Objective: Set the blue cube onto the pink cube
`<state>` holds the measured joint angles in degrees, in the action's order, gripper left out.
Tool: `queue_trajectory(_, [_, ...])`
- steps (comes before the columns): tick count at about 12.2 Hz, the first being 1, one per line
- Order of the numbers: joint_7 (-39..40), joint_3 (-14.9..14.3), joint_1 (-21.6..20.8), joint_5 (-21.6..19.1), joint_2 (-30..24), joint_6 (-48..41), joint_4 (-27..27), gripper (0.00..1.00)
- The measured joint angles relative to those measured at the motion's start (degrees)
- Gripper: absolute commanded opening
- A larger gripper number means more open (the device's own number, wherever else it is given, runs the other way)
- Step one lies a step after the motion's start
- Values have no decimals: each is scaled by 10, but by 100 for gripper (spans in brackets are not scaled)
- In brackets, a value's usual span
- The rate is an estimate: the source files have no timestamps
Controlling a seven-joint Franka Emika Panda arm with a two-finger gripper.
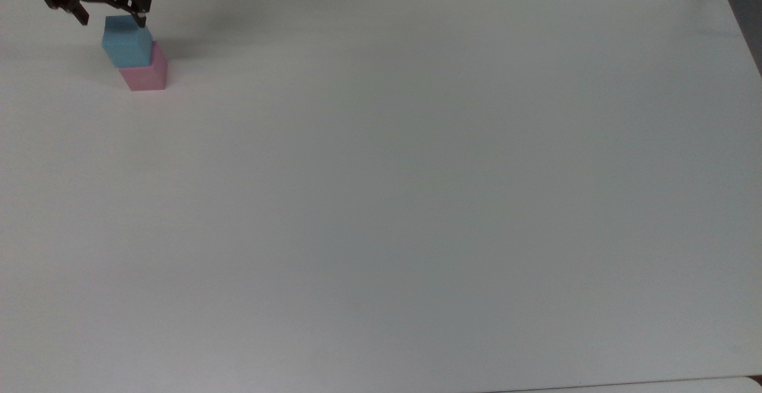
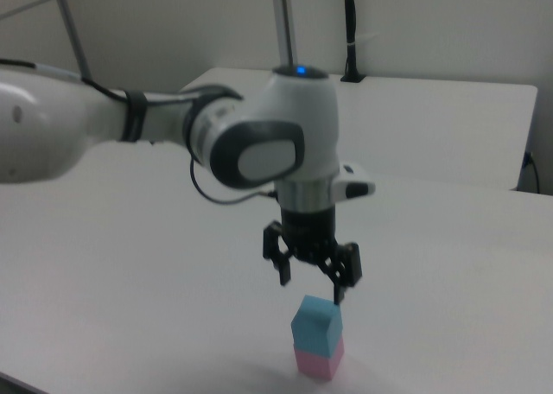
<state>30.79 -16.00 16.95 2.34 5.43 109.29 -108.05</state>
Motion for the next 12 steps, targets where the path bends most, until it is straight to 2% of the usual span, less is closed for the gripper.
queue_trajectory(2, [-24, 6, -5, -20, -31, -108, 65, 100])
queue_trajectory(4, [-107, 11, -39, -25, -57, -176, 111, 100])
queue_trajectory(7, [-238, 13, -94, -29, -62, -222, 165, 100])
queue_trajectory(8, [-269, 13, -107, -44, -63, -228, 179, 100])
queue_trajectory(12, [-295, 14, -142, -58, -67, -230, 189, 100])
